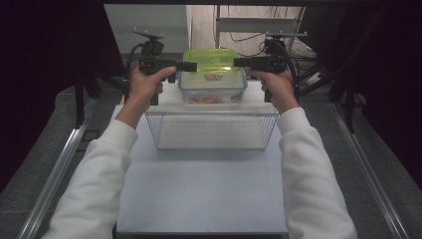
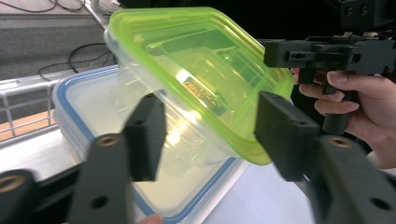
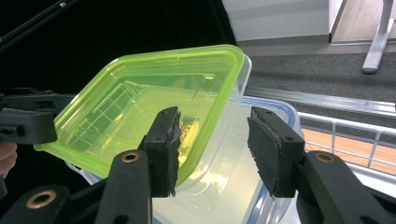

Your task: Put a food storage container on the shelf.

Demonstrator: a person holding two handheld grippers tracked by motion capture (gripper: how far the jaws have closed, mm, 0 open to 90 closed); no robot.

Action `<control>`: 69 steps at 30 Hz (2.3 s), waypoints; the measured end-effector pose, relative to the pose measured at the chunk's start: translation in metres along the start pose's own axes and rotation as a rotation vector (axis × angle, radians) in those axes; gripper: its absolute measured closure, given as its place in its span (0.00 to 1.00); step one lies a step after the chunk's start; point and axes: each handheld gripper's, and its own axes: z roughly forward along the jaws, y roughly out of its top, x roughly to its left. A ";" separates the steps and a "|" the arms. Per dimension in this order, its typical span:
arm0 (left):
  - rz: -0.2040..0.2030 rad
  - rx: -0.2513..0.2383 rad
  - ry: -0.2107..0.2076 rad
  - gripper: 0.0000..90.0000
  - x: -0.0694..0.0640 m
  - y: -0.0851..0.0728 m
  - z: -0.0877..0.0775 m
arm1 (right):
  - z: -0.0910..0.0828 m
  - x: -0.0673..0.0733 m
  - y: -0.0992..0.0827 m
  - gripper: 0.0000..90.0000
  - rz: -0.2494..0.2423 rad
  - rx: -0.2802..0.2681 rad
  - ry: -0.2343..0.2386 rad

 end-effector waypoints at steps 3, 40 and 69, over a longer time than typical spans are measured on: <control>-0.004 -0.018 0.017 0.30 0.000 0.000 0.001 | 0.000 0.001 -0.001 0.57 -0.002 -0.005 0.005; 0.065 -0.014 0.020 0.20 -0.018 -0.047 -0.054 | -0.074 0.009 -0.034 0.46 -0.072 0.027 0.069; 0.116 0.212 0.019 0.22 0.000 -0.245 -0.058 | -0.074 -0.025 -0.229 0.40 -0.115 0.297 0.086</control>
